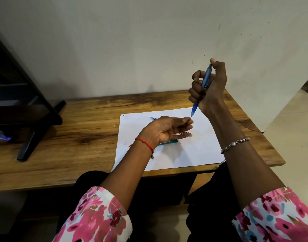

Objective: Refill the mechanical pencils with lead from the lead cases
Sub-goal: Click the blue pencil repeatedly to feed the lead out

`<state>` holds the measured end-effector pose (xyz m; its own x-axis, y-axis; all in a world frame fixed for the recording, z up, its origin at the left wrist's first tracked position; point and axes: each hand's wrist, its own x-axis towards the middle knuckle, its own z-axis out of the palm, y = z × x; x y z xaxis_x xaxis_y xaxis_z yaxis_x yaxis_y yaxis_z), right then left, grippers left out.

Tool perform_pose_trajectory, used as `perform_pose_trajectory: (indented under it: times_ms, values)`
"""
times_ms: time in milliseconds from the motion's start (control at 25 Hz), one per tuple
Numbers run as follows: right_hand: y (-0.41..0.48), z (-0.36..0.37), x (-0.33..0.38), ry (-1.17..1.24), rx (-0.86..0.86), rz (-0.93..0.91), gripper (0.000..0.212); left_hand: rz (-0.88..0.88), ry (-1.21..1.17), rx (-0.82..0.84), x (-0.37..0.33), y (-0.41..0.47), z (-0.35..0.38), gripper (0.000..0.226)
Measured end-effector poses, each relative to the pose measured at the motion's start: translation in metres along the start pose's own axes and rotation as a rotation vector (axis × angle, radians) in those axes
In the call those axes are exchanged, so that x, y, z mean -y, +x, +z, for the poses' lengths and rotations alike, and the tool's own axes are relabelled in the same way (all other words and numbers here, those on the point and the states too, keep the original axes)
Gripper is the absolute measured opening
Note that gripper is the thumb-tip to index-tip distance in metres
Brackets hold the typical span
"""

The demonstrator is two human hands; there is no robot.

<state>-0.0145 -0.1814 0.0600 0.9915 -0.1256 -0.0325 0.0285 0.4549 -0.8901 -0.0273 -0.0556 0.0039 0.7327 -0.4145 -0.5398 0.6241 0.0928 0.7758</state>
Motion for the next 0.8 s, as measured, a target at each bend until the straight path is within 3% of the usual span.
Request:
perform_pose_trajectory:
  times_ms: [800]
  values:
    - [-0.0015,0.0027,-0.0006,0.004,0.002,0.001,0.055,-0.004,0.008,0.002,-0.0002,-0.0002,-0.0013,0.013]
